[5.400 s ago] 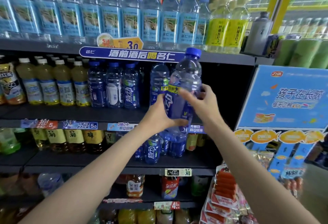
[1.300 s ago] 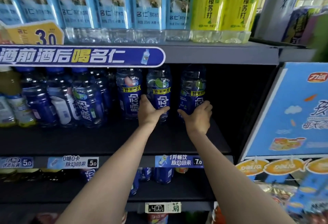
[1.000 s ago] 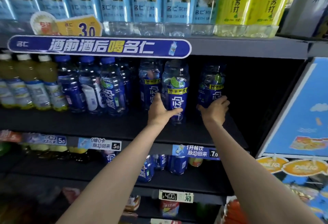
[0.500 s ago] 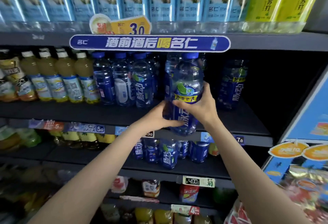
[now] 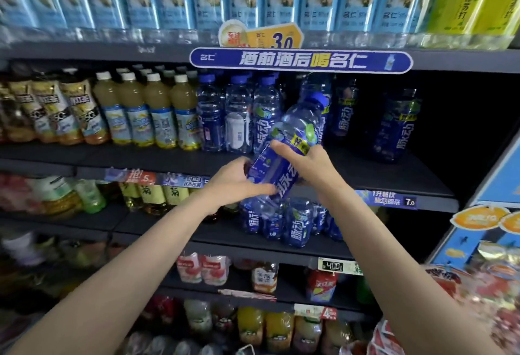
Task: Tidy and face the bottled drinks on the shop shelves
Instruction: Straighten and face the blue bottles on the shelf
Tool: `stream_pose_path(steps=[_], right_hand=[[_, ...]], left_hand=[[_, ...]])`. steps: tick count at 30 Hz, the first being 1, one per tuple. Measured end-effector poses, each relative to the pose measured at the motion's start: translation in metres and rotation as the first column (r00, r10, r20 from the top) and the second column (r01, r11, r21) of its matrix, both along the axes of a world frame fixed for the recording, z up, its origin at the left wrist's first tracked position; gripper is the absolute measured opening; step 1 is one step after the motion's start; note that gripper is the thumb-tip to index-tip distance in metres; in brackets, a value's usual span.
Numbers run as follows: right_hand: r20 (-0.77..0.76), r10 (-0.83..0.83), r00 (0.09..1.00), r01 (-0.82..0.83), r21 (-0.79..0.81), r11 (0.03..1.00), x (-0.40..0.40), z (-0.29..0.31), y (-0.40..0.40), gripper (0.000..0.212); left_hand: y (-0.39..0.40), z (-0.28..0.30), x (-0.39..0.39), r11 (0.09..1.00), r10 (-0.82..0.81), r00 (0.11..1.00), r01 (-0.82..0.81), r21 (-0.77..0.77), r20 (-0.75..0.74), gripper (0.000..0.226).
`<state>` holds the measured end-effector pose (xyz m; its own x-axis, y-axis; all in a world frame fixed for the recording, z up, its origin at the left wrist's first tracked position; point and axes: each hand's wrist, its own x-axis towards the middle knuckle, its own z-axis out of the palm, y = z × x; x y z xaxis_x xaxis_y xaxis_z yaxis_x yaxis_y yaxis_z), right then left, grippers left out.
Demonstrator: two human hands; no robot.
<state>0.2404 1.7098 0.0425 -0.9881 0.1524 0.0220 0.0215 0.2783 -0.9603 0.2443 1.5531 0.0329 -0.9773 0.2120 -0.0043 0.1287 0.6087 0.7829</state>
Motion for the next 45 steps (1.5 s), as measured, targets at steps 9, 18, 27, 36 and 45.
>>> stream_pose_path(steps=[9,18,27,36,45], right_hand=[[0.057,-0.078,0.995,0.096,-0.579,0.809,0.029,0.002,-0.024,0.063],[0.158,0.096,0.983,0.049,-0.721,0.691,0.043,0.014,-0.019,0.042],[0.106,0.096,0.990,0.001,-0.677,0.736,0.032,0.018,0.005,0.044],[-0.139,0.017,0.990,-0.052,-0.247,0.968,0.031,-0.002,0.004,0.085],[-0.112,0.005,0.994,-0.053,-0.431,0.901,0.013,-0.001,-0.019,0.062]], left_hand=[[-0.046,0.020,0.025,0.857,-0.185,0.954,0.039,0.514,0.237,0.046],[-0.033,0.037,0.024,0.979,-0.149,0.876,0.195,0.055,-0.459,0.066],[-0.044,0.040,0.010,0.828,-0.344,0.901,0.423,0.369,-0.263,0.049],[-0.004,0.005,0.002,0.973,-0.179,0.980,0.190,0.130,-0.090,0.095],[-0.020,-0.018,0.005,0.957,-0.005,0.829,-0.159,-0.243,-0.560,0.105]])
